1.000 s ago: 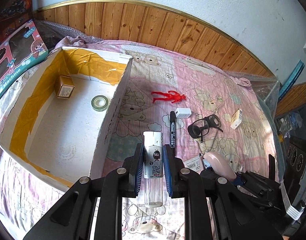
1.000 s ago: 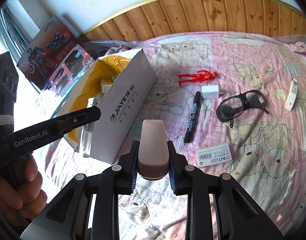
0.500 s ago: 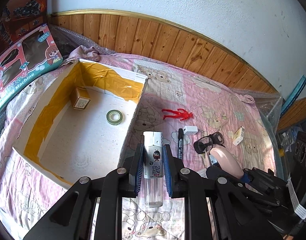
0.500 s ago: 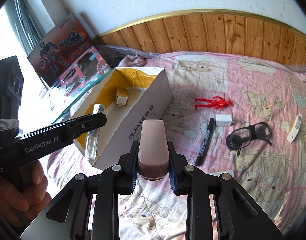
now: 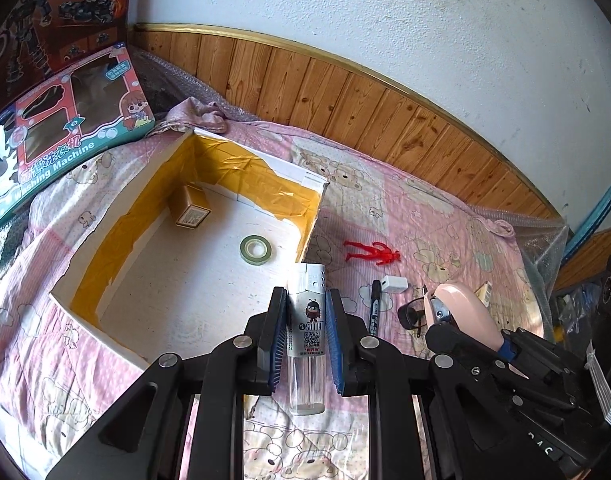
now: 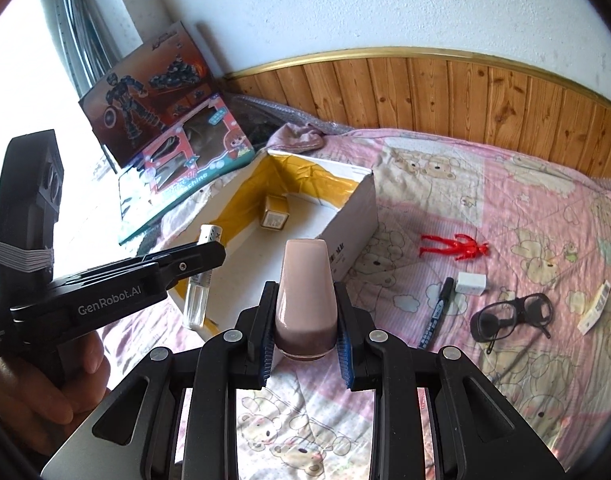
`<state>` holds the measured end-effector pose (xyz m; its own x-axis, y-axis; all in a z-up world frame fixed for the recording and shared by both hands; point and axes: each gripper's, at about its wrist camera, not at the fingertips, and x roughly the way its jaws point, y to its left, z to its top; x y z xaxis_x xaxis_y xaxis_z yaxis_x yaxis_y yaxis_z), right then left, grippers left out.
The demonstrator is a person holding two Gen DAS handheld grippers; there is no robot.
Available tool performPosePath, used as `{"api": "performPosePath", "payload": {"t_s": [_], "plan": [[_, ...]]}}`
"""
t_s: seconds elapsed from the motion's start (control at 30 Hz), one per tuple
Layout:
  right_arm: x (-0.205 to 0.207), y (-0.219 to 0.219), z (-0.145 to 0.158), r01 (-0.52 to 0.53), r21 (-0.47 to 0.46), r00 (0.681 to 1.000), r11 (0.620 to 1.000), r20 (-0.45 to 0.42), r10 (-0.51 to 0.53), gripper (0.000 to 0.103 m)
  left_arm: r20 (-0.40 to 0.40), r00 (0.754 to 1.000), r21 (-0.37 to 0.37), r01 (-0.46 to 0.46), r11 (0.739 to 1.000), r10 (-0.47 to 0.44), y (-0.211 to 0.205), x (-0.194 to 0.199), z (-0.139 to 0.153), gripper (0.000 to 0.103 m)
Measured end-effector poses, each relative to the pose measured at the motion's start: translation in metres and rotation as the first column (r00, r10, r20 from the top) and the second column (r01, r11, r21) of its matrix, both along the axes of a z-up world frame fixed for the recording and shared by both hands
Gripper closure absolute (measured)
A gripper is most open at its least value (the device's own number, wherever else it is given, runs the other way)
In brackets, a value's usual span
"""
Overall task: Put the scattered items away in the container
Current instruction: 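Lift the bottle and stapler and carry both toward the white box, then bring the held bottle and stapler over the box interior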
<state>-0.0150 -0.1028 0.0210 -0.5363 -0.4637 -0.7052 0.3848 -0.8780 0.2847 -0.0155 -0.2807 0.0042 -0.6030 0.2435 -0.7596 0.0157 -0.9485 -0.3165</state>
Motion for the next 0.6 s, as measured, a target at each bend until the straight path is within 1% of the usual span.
{"api": "performPosePath", "payload": {"t_s": [0.23, 0.6], "plan": [[-0.005, -0.010, 0.005, -0.022, -0.001, 1.000, 1.000, -0.002, 0.022, 0.076, 0.008, 0.999, 0.021, -0.047, 0.999, 0.047, -0.022, 0.002, 0.000, 0.083], [-0.017, -0.027, 0.014, -0.060, -0.007, 0.998, 0.998, -0.017, 0.060, 0.076, 0.007, 0.996, 0.028, -0.092, 0.995, 0.091, -0.041, 0.004, 0.001, 0.083]]}}
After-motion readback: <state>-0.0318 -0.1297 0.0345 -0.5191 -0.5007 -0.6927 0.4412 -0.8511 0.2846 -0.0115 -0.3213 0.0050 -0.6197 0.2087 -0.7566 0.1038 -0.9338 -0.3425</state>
